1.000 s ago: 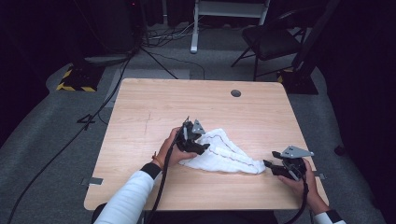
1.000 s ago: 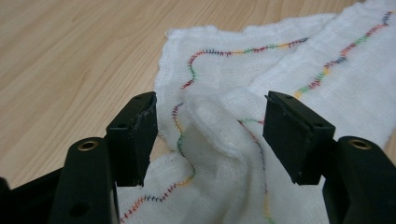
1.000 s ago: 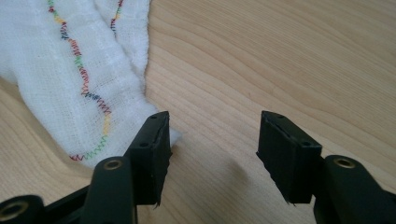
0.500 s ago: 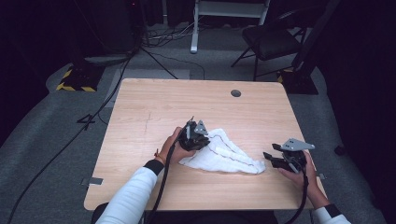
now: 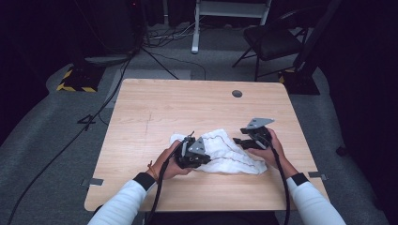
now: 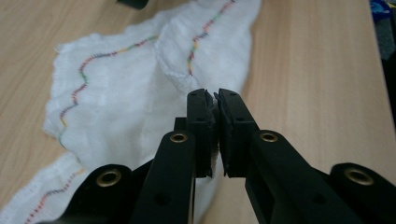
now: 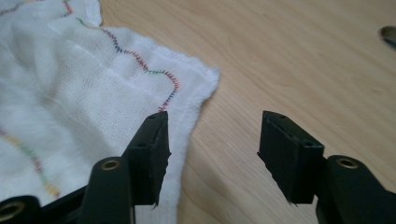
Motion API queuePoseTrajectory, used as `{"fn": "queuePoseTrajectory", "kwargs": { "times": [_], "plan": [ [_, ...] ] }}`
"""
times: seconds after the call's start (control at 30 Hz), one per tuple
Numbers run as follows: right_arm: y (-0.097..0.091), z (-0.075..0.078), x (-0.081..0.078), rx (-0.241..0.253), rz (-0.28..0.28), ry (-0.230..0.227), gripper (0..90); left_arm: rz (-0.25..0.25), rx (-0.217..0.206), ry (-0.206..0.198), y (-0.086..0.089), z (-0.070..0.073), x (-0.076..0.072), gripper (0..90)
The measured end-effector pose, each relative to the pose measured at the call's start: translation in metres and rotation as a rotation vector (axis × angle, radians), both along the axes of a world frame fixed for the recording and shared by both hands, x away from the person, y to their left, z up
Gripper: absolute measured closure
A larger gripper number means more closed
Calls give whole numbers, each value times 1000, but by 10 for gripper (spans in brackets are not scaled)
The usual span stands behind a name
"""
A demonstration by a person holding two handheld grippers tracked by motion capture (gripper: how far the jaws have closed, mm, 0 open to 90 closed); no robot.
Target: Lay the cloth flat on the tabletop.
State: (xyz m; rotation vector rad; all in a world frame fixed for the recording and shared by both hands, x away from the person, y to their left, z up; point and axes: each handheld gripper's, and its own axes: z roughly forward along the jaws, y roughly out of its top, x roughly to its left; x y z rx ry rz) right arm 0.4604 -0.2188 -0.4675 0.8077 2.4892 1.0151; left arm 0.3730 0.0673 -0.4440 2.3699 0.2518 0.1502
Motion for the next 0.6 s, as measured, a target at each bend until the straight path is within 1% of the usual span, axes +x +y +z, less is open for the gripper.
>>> {"fn": "queuePoseTrajectory", "kwargs": {
  "times": [0.03,0.07,0.2,0.23,0.3,0.33,0.37,0.43,0.47,0.5,0.53,0.6],
  "plan": [
    [7,-4,3,-19,9,7,424,-2,0,1,3,-1,-5,838],
    [12,-8,4,-30,14,17,423,-17,-9,1,7,-1,-8,837],
    [23,-19,10,-81,31,52,414,-77,-39,47,23,-6,-23,832],
    [22,-19,10,-73,32,57,409,-92,-43,63,25,-8,-26,831],
    [21,-19,12,-76,27,63,403,-123,-27,83,26,-12,-33,822],
    [20,-19,13,-76,20,66,402,-151,-20,97,25,-14,-36,813],
    [18,-19,13,-75,10,72,401,-166,-6,105,24,-16,-39,804],
    [16,-18,14,-83,-4,71,399,-191,15,102,20,-18,-44,758],
    [15,-18,13,-92,-18,66,392,-194,19,102,19,-19,-46,728],
    [13,-18,13,-105,-31,53,391,-198,18,106,19,-19,-47,720],
    [11,-17,13,-111,-45,50,389,-203,19,103,18,-19,-48,735],
    [3,-18,14,-113,-74,41,387,-202,15,102,18,-20,-47,733]
  ]
}}
